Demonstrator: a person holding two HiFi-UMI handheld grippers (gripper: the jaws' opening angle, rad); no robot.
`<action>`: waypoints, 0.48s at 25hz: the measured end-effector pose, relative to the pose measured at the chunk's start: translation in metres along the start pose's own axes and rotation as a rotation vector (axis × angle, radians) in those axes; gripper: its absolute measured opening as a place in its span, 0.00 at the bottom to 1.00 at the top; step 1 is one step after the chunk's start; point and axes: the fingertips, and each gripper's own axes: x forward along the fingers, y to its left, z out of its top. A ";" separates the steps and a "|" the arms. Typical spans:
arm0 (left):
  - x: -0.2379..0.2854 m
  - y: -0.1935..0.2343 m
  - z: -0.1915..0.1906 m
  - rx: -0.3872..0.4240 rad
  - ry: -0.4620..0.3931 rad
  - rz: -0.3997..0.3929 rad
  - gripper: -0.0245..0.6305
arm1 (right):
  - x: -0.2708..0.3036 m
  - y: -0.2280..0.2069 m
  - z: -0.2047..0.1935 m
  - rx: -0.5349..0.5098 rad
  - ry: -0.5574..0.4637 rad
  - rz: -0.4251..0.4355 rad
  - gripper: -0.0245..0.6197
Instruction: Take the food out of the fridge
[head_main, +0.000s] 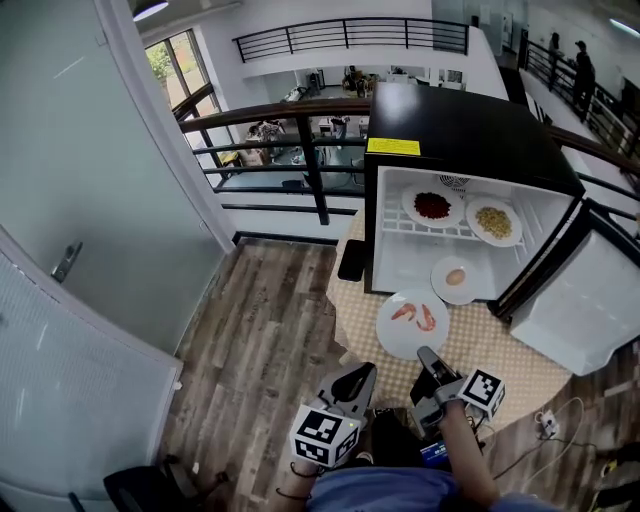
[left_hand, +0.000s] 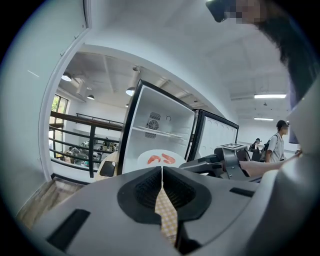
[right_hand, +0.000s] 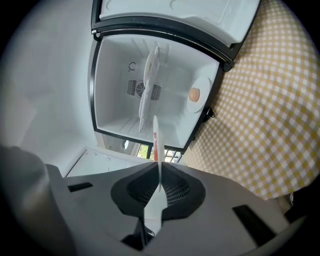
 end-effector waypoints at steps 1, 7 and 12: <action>-0.006 -0.003 -0.003 -0.003 0.000 -0.002 0.07 | -0.006 0.000 -0.007 0.000 0.002 0.000 0.08; -0.041 -0.026 -0.018 -0.008 0.010 -0.019 0.07 | -0.041 -0.004 -0.039 0.010 0.004 -0.007 0.08; -0.061 -0.039 -0.027 -0.008 0.018 -0.024 0.07 | -0.066 -0.005 -0.057 0.017 -0.003 -0.008 0.08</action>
